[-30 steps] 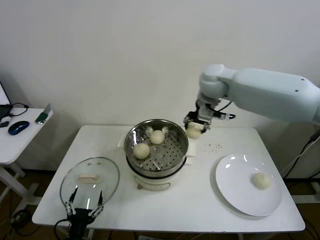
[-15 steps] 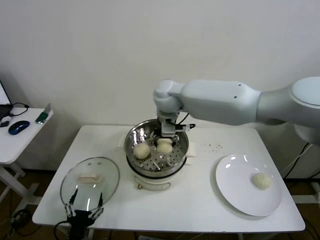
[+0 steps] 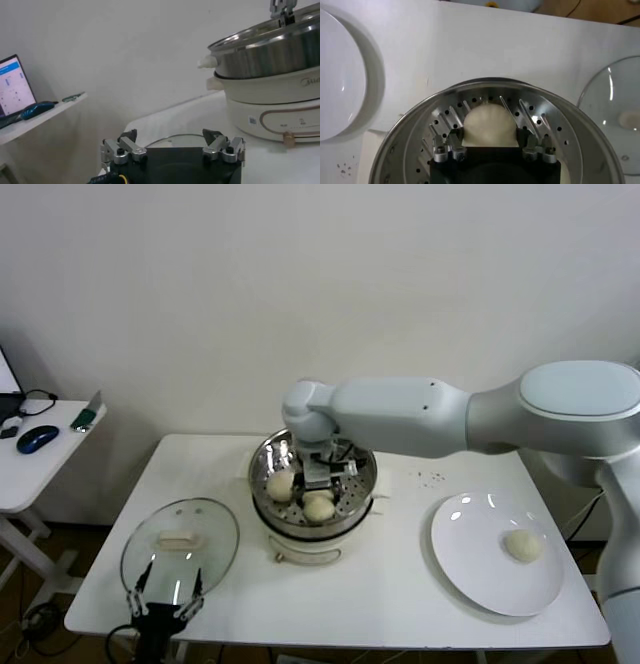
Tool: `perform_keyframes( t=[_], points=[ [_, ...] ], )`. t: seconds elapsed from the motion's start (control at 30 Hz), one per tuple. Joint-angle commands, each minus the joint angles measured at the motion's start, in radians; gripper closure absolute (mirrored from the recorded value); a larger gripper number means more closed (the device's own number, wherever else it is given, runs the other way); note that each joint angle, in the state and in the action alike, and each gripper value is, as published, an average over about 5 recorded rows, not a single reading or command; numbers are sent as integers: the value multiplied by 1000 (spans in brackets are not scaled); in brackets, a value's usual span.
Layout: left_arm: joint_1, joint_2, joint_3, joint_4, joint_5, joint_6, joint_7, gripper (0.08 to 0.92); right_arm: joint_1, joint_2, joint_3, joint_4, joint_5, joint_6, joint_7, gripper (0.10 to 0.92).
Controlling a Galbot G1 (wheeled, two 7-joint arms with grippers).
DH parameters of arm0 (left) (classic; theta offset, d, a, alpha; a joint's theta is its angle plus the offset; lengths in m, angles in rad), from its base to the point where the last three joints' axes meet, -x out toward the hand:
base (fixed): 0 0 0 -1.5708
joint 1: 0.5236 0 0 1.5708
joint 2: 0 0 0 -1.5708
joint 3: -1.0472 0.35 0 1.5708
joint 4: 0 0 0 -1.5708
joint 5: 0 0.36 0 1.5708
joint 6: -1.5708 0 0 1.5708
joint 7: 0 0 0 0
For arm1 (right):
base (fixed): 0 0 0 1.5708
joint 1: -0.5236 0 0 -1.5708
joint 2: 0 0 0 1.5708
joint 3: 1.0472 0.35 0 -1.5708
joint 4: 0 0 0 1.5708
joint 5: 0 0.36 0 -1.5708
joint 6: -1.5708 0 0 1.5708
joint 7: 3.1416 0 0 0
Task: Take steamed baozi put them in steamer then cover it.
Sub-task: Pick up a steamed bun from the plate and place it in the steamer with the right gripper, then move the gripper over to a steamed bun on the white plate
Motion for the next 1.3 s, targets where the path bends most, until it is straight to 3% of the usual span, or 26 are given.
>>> perform_keyframes(
  t=[0.03, 0.3, 0.5, 0.7, 0.87, 1.03, 1.3],
  points=[
    [-5, 2, 0, 1, -4, 2, -1, 177, -20, 19, -4, -9, -19, 9, 10, 251],
    [-9, 6, 5, 3, 0, 4, -1, 177, 24, -21, 62, -8, -42, 9, 16, 203],
    [-14, 10, 12, 0, 6, 8, -1, 177, 162, -138, 42, -8, 103, -52, 14, 202],
    [-10, 20, 21, -1, 10, 7, -2, 177, 275, -329, -101, -2, 304, -247, 113, 203],
    [-24, 30, 40, 0, 24, 9, -3, 177, 280, -507, -152, 53, 430, -527, 182, 203],
    [-24, 30, 44, 0, 28, 9, -4, 177, 215, -678, -123, 110, 434, -769, 165, 203],
    [-13, 31, 30, 0, 25, 7, -5, 177, -30, -907, -4, 161, 299, -820, 152, 203]
  ],
)
